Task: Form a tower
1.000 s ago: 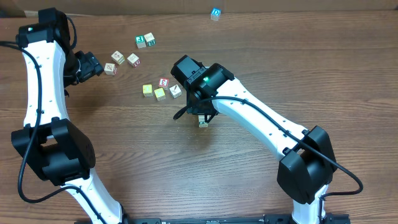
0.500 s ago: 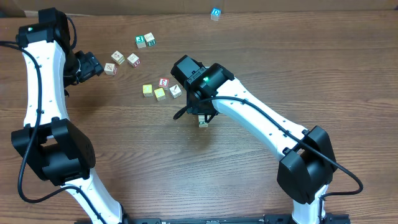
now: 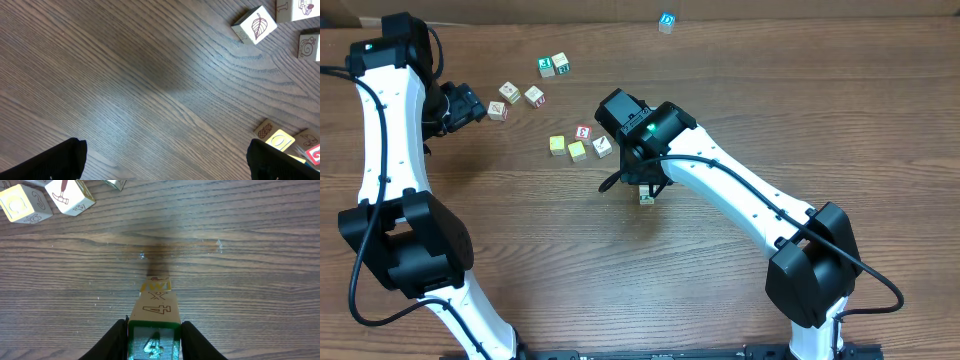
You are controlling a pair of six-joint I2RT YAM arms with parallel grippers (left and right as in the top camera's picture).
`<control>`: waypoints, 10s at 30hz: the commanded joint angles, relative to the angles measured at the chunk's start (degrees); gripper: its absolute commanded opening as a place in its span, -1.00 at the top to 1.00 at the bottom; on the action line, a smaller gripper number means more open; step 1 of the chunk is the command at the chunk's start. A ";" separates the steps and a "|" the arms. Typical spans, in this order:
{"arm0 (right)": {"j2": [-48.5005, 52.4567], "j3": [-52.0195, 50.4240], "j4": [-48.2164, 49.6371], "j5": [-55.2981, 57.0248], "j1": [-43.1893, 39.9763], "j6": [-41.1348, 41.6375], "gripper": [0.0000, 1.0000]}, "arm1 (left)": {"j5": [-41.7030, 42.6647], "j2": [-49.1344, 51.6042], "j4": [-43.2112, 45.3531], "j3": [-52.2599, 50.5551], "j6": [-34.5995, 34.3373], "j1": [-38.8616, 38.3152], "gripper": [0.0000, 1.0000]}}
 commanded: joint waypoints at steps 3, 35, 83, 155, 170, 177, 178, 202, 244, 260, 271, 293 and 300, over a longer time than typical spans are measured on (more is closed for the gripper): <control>0.33 -0.22 -0.02 1.01 0.26 0.20 0.29 | 0.11 -0.87 0.07 0.74 0.26 -0.11 -0.99; 0.33 -0.22 -1.09 -0.98 0.26 0.20 0.39 | 0.11 -0.87 0.07 0.74 0.24 -0.11 -0.99; 0.33 -0.20 7.06 1.42 -19.10 -0.02 -1.00 | 0.11 -0.87 0.07 0.74 0.26 -0.11 -0.99; 0.33 -0.20 6.49 -1.97 -19.08 -0.02 -0.64 | 0.11 -0.87 0.07 0.74 0.26 -0.37 -0.99; 0.31 29.75 -11.58 -4.74 -19.12 -6.14 -0.80 | 0.11 -0.87 0.07 0.74 0.26 -0.48 -0.99; 0.33 30.82 -20.11 -6.40 -16.98 -6.32 -0.97 | 0.11 -0.87 0.07 0.74 0.26 -0.48 -0.99; 0.33 30.05 -20.52 -6.40 -16.46 -6.32 -1.00 | 0.11 -0.87 0.07 0.74 0.24 -0.48 -0.99; 0.42 -7.76 5.35 -7.08 -4.13 -5.92 -0.99 | 0.11 -0.87 0.07 0.74 0.26 -0.48 -0.99; 0.44 -9.46 11.37 -1.77 -0.07 -5.64 -0.55 | 0.11 -0.87 0.07 0.74 0.26 -0.48 -0.99; 0.72 -11.21 13.51 -0.02 1.25 -5.90 -0.35 | 0.11 -0.87 0.07 0.74 0.24 -0.48 -0.99; 1.07 -11.52 13.25 0.13 1.25 -7.63 -0.18 | 0.11 -0.87 0.07 0.74 0.26 -0.48 -0.99; 3.15 -11.76 13.53 0.15 1.25 -7.61 -0.08 | 0.11 -0.87 0.07 0.74 0.24 -0.48 -0.99; 3.15 -11.76 13.49 0.13 1.25 -7.63 0.29 | 0.11 -0.87 0.07 0.74 0.26 -0.48 -0.99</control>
